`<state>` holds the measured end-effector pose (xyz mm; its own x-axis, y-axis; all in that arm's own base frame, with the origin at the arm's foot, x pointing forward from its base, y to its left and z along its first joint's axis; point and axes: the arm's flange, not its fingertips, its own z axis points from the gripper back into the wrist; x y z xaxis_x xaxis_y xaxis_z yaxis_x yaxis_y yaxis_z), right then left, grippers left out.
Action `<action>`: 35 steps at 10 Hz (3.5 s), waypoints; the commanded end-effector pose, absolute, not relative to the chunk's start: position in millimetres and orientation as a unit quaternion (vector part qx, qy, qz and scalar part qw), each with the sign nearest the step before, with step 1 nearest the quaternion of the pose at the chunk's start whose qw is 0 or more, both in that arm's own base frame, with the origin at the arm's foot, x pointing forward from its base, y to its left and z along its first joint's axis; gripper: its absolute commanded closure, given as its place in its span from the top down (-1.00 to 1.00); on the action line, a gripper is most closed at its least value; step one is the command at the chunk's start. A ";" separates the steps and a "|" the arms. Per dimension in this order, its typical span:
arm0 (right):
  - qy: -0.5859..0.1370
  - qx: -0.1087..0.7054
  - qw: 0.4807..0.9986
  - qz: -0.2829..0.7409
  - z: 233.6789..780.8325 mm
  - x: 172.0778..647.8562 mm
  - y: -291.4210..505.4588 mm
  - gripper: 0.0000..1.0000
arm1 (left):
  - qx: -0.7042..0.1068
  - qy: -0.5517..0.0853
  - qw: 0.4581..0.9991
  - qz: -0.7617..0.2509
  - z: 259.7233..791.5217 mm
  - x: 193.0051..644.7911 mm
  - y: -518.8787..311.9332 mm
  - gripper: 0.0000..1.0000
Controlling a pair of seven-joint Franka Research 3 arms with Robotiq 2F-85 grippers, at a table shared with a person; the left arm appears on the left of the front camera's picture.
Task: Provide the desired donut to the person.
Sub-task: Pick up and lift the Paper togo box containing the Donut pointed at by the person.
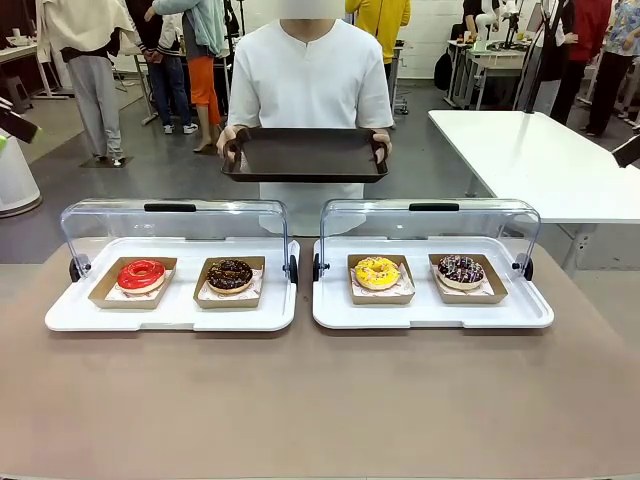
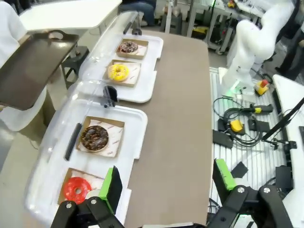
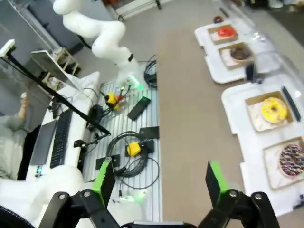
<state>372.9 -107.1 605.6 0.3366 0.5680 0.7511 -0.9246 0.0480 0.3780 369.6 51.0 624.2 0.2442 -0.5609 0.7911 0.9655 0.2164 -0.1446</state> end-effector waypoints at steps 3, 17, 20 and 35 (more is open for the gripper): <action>-0.272 0.370 0.735 0.498 613.5 396.2 -124.4 1.00 | -0.310 -0.349 0.700 -0.540 622.8 387.3 80.2 1.00; -0.320 0.367 0.739 0.465 620.6 397.4 -139.3 1.00 | -0.276 -0.374 0.691 -0.554 615.7 378.9 89.3 1.00; -0.320 0.367 0.739 0.465 620.6 397.4 -139.3 1.00 | -0.276 -0.374 0.691 -0.554 615.7 378.9 89.3 1.00; -0.320 0.367 0.739 0.465 620.6 397.4 -139.3 1.00 | -0.276 -0.374 0.691 -0.554 615.7 378.9 89.3 1.00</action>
